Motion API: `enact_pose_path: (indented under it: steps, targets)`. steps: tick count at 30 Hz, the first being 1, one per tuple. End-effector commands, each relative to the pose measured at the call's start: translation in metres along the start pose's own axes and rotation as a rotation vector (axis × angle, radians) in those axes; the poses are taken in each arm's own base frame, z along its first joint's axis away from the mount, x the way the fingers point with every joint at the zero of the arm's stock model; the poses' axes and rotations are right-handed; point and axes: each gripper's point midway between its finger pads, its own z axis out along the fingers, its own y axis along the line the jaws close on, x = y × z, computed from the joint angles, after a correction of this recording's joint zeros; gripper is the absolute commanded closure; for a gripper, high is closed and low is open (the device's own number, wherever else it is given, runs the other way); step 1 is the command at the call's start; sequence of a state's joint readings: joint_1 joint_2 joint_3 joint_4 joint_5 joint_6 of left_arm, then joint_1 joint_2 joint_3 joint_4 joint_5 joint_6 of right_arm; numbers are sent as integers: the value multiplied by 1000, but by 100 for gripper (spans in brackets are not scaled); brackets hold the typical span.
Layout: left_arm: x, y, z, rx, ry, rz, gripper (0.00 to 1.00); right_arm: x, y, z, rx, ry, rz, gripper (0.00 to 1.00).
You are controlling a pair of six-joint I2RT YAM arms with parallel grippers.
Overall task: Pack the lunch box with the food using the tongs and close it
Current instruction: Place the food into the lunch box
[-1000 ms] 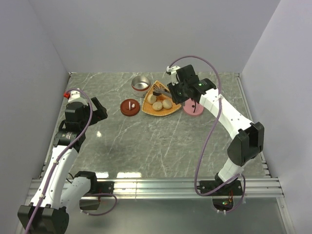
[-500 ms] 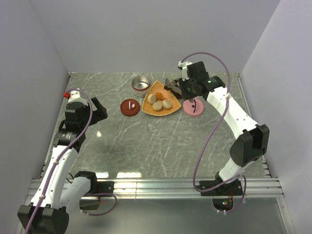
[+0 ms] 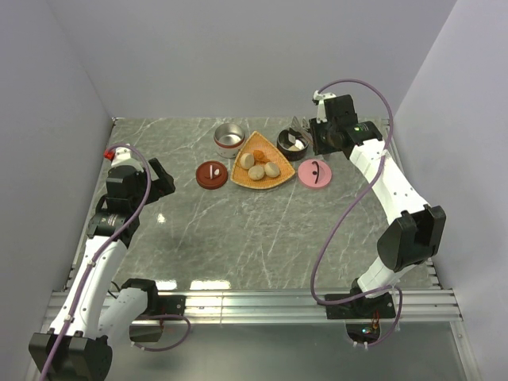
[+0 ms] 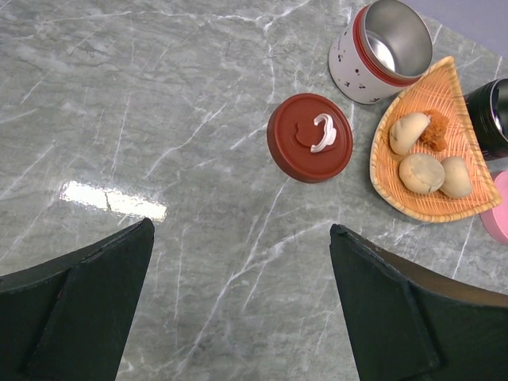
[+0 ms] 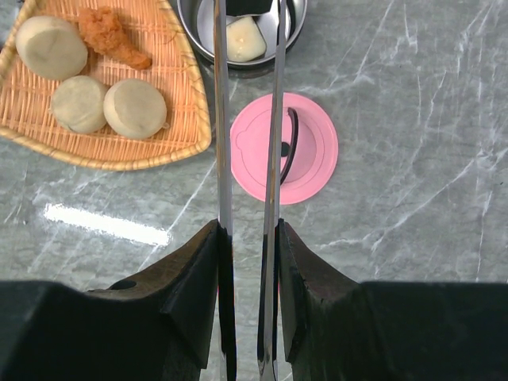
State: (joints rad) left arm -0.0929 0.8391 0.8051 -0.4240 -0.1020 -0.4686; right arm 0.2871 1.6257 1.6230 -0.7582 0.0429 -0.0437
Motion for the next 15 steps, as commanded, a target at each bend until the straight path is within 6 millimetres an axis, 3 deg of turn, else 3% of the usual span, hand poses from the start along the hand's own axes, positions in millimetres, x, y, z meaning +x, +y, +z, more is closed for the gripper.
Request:
enact_pose_path:
  steps: [1, 7, 12, 15]
  targets:
    - [-10, -3, 1, 11, -33, -10, 1, -26, -8, -5, 33, -96, 29, 81]
    - [-10, -3, 2, 9, -32, -6, 0, -22, -13, 1, 62, -85, 38, 78]
    - [-11, -4, 3, 10, -33, -8, 1, -20, -18, 4, 82, -77, 46, 63]
    - [-10, -3, 3, 7, -31, -6, 1, -20, -17, 6, 80, -76, 47, 60]
